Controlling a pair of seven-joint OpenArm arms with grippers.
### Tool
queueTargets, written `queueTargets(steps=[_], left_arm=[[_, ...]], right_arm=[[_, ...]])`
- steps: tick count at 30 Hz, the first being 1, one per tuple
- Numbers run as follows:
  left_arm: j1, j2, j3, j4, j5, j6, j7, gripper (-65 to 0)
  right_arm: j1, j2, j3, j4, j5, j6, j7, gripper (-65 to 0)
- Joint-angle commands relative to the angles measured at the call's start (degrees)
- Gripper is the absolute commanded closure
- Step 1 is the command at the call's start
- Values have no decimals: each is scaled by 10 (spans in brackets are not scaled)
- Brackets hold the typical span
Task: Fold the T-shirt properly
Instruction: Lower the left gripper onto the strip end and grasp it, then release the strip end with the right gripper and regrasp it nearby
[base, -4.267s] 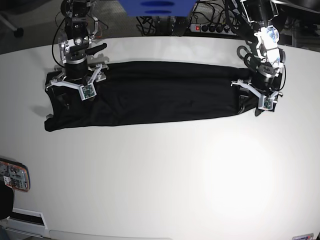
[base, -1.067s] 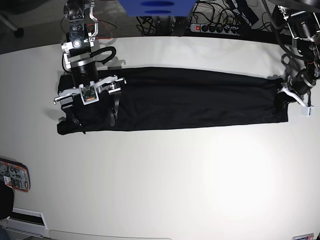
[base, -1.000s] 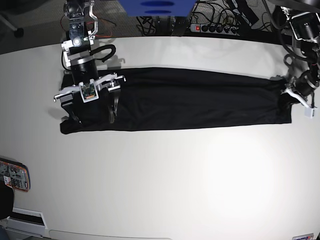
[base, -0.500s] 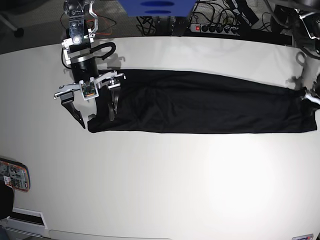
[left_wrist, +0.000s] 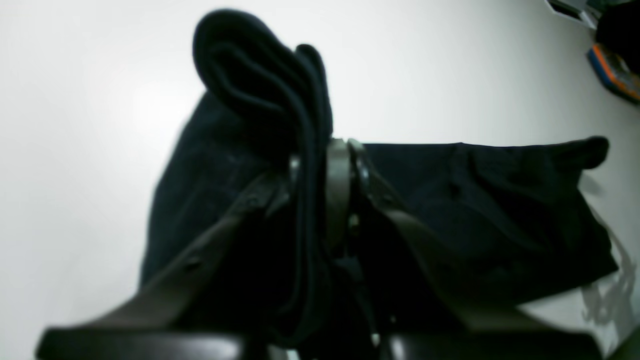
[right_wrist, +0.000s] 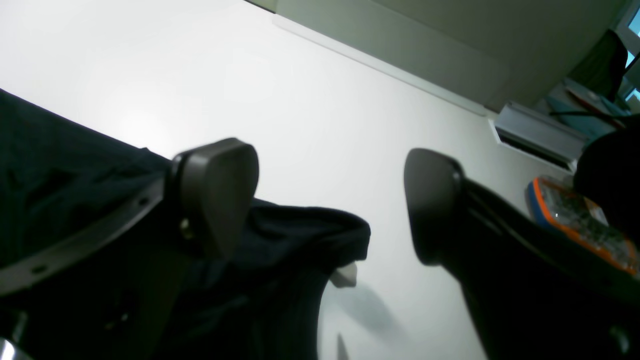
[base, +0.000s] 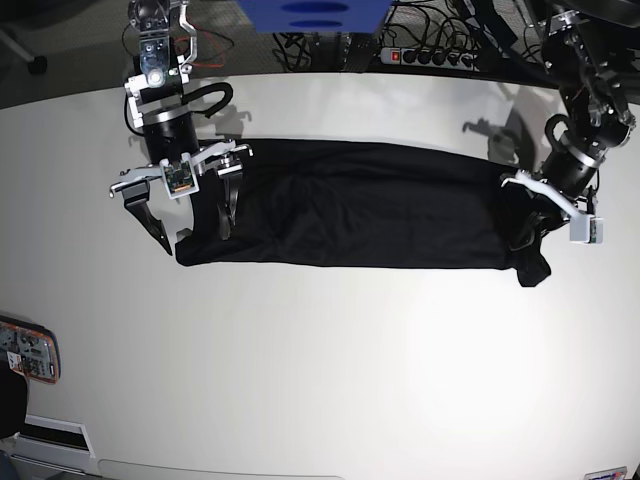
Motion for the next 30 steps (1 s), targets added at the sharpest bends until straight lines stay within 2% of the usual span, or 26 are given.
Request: queueTargets(steps=[1,9,10,13,18,22,24,28,30], left_arm=[[-11,2,6,9,-11,-10,-15,0],[-39,59,44,7,121,-10,-16,0],[-39,63,48,8,125,-10,-16,-13],[-40,67,75,8,128,-10,-16,-114],[-41,66,132,15,128,-10,-16,-124],[-41,66,151,15,129,-10,-16,-131],[-41,66,149,15,127,-10,-16,-132],[-38,66,146,33,128,-10,-16,-132],[-37,64,145,59,129,-10,-16,-132]], right_arm=[[1,1,1,12,4,-2,16,-471],[1,2,1,12,4,-2,16,-471],[1,2,1,12,4,-2,16,-471],[0,2,2,12,4,-2,14,-471],[0,2,4,12,4,-2,14,-471],[0,2,5,12,4,-2,11,-471],[3,1,6,12,5,-2,-30,-471],[36,-1,6,12,7,-2,-188,-471],[45,-2,7,12,31,-2,-223,-471]])
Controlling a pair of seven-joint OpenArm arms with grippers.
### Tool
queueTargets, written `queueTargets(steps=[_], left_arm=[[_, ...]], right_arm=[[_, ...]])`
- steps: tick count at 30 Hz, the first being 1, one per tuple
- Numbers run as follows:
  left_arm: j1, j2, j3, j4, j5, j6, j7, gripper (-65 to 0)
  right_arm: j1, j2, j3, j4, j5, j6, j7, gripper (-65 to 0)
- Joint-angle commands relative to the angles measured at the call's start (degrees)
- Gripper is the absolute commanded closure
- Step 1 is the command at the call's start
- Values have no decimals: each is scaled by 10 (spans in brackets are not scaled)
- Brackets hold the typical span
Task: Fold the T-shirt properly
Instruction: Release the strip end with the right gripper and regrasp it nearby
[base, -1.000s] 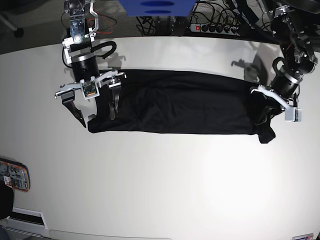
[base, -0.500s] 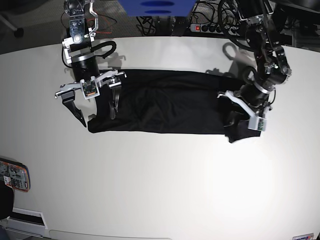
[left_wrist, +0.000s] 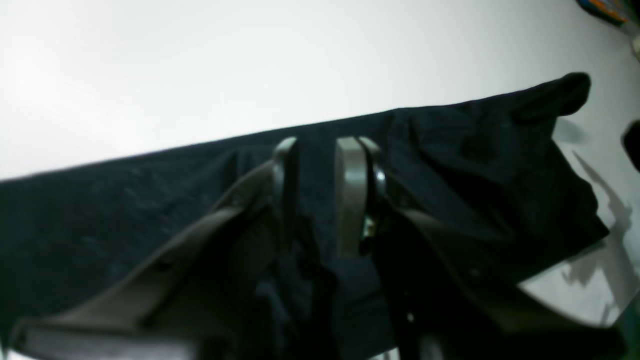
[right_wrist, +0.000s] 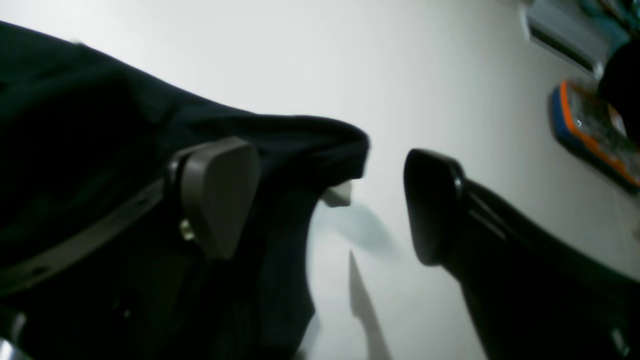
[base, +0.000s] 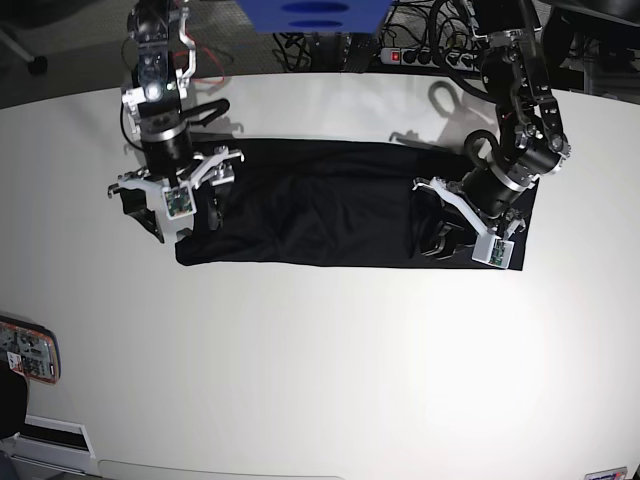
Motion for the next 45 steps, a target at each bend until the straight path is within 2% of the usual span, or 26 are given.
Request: queueTargets(steps=[1,4,6,8,12,14,17,20,24,28,34,38,41,45], left_arm=[[-2,-5,-2,27,-12,-2,-19,-132],[10,-5,-19,70,-12,-2,-35,-131],[18,-6,-21,75,-12,-2,-76,-131],[32,-24,-19,75,-10,-2,-136,-131],[64,-43,-18,75,24,-2,-261,-128],[78,-43,-18,75,93,-2,-339,-127],[92,-41,-19,73,258,-1,-463,-126],[105,-13,-23,73,402,2,-547,-125],[117,39,-58,72,516,2,-629,-125],[121,54,-68,72,528,2,-668,-125],[128,54,-69,72,528,2,-671,-125],[133,53,-69,72,528,2,-670,-125],[135,54,-68,72,528,2,-672,-125],[136,54,-70,72,527,2,-672,-125]], right_arm=[[0,2,7,12,23,-1,12,-471],[0,2,43,13,118,-1,5,-471],[1,2,69,13,191,-1,-22,-471],[8,5,94,13,265,-1,-63,-471],[29,6,137,12,363,2,-145,-471],[36,8,155,11,404,2,-188,-471],[50,30,161,7,458,2,-239,-471],[71,38,161,6,499,2,-276,-471],[120,38,161,-12,507,2,-321,-471],[127,59,160,-39,506,2,-340,-471],[125,89,156,-82,505,2,-340,-471],[109,98,114,-121,505,2,-336,-471],[105,102,63,-143,502,2,-302,-471],[94,102,13,-167,462,2,-274,-471]])
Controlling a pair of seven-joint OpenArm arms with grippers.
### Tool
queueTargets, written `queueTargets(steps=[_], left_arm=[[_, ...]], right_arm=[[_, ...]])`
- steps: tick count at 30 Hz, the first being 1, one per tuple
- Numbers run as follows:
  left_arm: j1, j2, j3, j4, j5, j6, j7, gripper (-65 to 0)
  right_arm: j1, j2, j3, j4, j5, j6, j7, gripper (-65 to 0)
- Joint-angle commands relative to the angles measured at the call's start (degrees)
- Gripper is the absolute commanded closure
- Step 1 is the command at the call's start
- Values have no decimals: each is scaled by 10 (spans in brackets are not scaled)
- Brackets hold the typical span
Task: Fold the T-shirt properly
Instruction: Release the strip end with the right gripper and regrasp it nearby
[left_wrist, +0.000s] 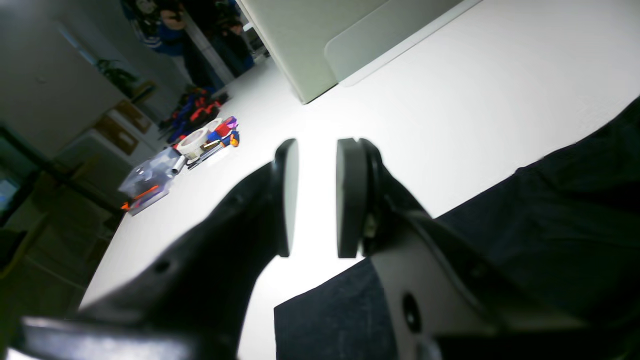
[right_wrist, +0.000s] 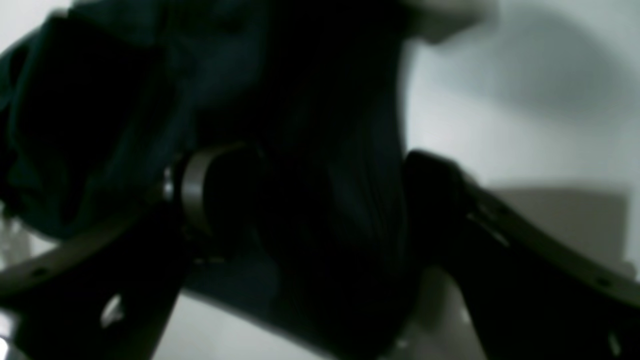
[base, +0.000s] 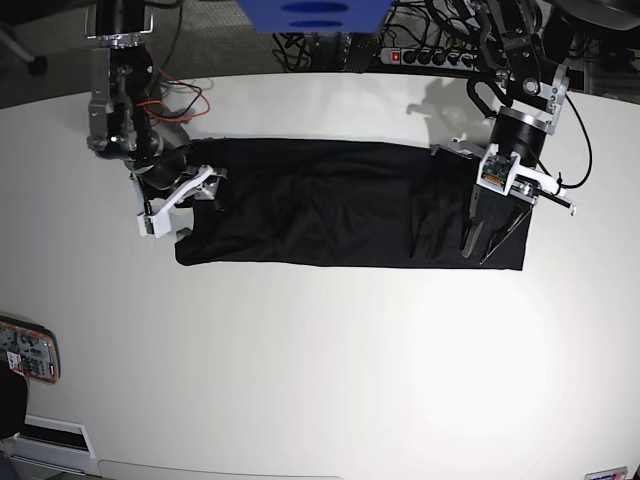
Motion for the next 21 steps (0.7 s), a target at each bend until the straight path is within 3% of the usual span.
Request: queueTargets(steps=[1,5,21], left_arm=[[-1,0,-1,9,-11,6,-15,-125],[-1,0,-1,9,-11,6,-15,-125],[-1,0,-1,9,-11,6,-14,-125]], right_arm=[[-3,5,-8,3,-13,-2,-6,-471],[-3,5,-26,5,-43,-2,2,-471],[-2,-10,-75,3,-41,-2,-2,-469]])
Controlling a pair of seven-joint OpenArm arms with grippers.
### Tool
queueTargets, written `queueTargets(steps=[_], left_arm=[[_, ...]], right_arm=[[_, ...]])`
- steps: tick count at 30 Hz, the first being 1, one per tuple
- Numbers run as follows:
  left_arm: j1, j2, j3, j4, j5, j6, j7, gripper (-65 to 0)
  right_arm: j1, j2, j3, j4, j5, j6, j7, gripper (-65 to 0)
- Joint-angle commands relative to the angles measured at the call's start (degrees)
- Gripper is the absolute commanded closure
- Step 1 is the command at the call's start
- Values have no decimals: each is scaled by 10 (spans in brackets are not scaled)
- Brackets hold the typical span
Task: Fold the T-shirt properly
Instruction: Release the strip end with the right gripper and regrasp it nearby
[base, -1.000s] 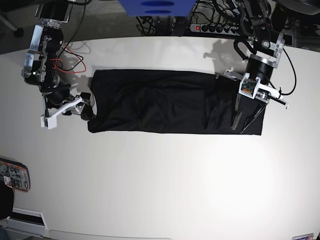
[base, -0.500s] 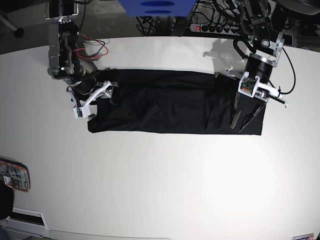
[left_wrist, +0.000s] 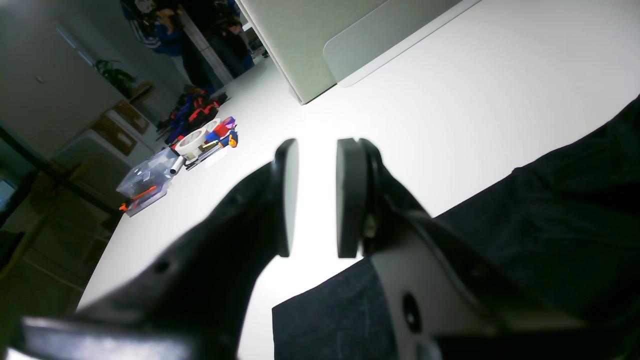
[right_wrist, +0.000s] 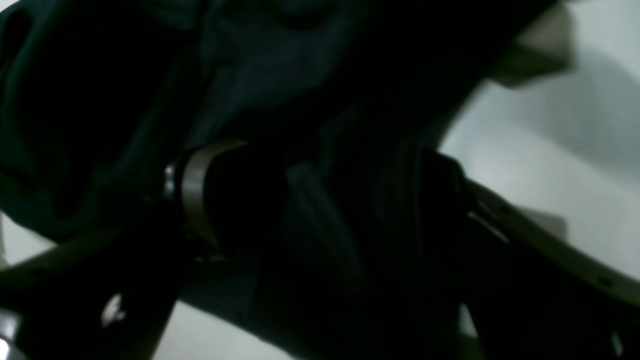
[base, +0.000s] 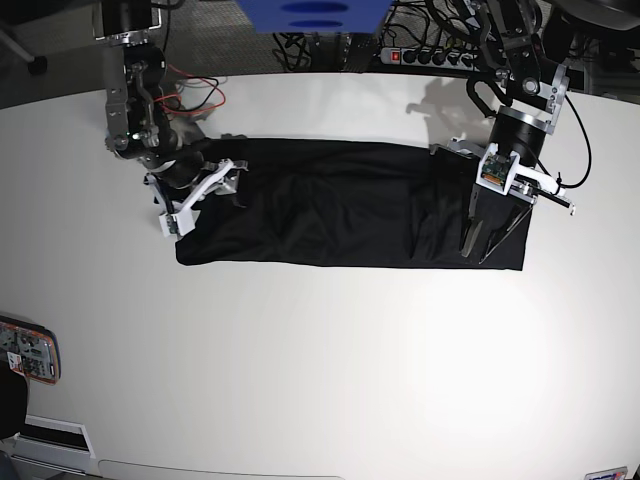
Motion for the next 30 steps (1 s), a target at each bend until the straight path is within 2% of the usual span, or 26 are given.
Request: queueTargets(steps=[1,4,6,14,15,24,27,30], left_arm=[[-1,0,-1,9,-12,7,-14,-125],[-1,0,0,9,-12,7,-14,-125],[-1,0,0,9,-12,7,-14,-125],[-1,-1,-2,9,-11,7,-14,-125],[-1,-1,-2,9,-11,7,-14,-125],[-1,-1,-2,9,-11,7,-13,-125],[-1,-1,-2,9,-11,8,-13,-125],[-2,0,-2,9,-11,8,-13,-125]], right_arm=[[-4,1,-9,-3,7,2,-30,-469],[8,1,-31,-15,7,2,-27,-462],[26,1,-38,-21,7,2,-26,-418],[36,1,-34,-21,7,2,-29,-17],[37,1,-33,-20,7,2,-29,0],[37,2,30,-14,5,2,-31,0],[38,7,64,-19,-1,2,-51,0],[38,15,92,-19,-51,2,-56,0]])
